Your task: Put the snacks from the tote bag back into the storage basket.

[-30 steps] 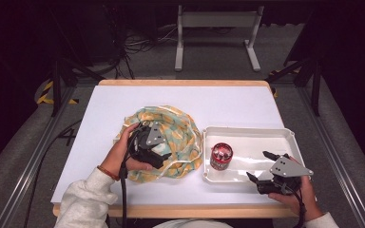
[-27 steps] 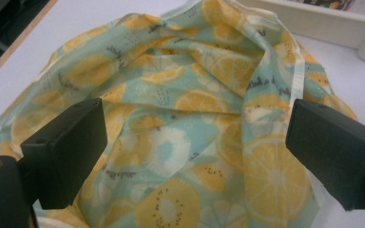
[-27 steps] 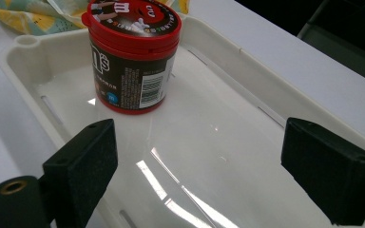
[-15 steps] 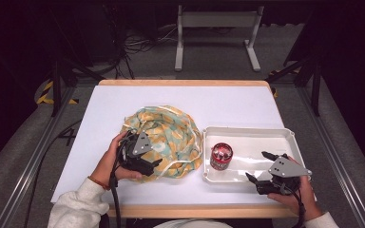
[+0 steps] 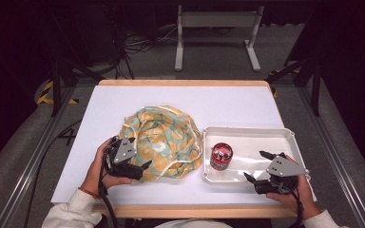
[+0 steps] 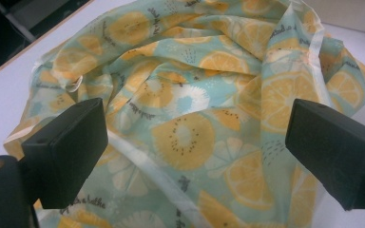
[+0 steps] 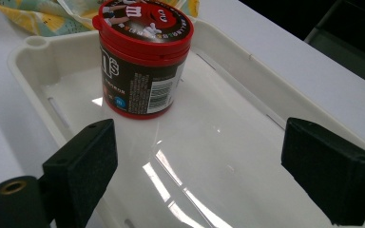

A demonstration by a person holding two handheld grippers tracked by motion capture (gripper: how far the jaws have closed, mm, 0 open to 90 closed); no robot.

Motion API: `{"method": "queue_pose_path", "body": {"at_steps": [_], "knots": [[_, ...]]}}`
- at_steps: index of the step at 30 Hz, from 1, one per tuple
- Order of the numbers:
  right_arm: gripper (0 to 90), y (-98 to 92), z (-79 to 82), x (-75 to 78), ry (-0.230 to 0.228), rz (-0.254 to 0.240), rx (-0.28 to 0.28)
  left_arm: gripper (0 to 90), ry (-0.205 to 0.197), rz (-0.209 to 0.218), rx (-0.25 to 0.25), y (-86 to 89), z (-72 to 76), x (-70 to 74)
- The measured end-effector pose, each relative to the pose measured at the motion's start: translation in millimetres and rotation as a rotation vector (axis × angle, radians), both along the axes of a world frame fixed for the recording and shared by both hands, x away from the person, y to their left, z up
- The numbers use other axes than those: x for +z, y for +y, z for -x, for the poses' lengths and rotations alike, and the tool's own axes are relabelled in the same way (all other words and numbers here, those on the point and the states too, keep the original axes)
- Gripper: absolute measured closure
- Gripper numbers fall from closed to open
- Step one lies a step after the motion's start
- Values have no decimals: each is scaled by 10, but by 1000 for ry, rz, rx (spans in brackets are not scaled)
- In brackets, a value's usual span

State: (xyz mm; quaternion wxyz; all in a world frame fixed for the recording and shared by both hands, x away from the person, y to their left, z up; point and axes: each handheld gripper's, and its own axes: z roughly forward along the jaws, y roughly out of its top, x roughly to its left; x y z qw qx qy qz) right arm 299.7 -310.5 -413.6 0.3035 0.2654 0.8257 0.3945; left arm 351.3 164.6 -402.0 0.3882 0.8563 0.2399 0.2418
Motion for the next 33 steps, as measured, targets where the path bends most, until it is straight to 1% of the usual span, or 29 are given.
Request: {"method": "queue_pose_path", "body": {"at_steps": [1,3,5,6,7,8,12,13,15,17,18,19,20,22,24,27,29,30,33], "knots": [[127,3,-2,0,-1,0,1,77,-6,-6,16,35,10,-28],[126,6,-6,1,-1,0,3,77,0,3,24,65,17,-53],[126,11,-12,1,0,1,4,77,2,4,27,84,15,-64],[126,11,-12,1,0,1,4,77,5,5,42,103,19,-78],[125,17,-15,0,0,2,7,77,0,11,49,116,29,-89],[126,19,-17,0,-1,3,9,77,-10,7,49,145,42,-102],[126,22,-20,-1,0,4,8,75,1,17,68,196,54,-137],[126,22,-20,-1,0,4,9,75,3,22,80,228,52,-155],[126,21,-16,2,-3,3,8,74,11,54,98,295,50,-175],[126,23,-18,3,-3,3,7,73,20,76,111,354,46,-193],[126,23,-18,3,-3,3,7,71,20,76,111,354,46,-193],[126,26,-19,3,-3,3,8,71,33,108,122,408,42,-214],[126,34,-17,3,-4,6,11,71,36,128,126,443,47,-232],[126,40,-17,4,-5,8,14,71,36,131,129,463,47,-242],[126,49,-23,0,-2,7,19,70,44,151,139,501,51,-258],[125,50,-20,-6,0,10,25,70,58,207,152,581,58,-283],[125,43,-15,-4,-3,11,26,69,65,234,165,615,59,-298],[125,36,-15,-1,-3,8,26,68,69,259,163,632,63,-303],[125,24,-19,7,-7,1,24,70,66,258,165,636,76,-309]]}}
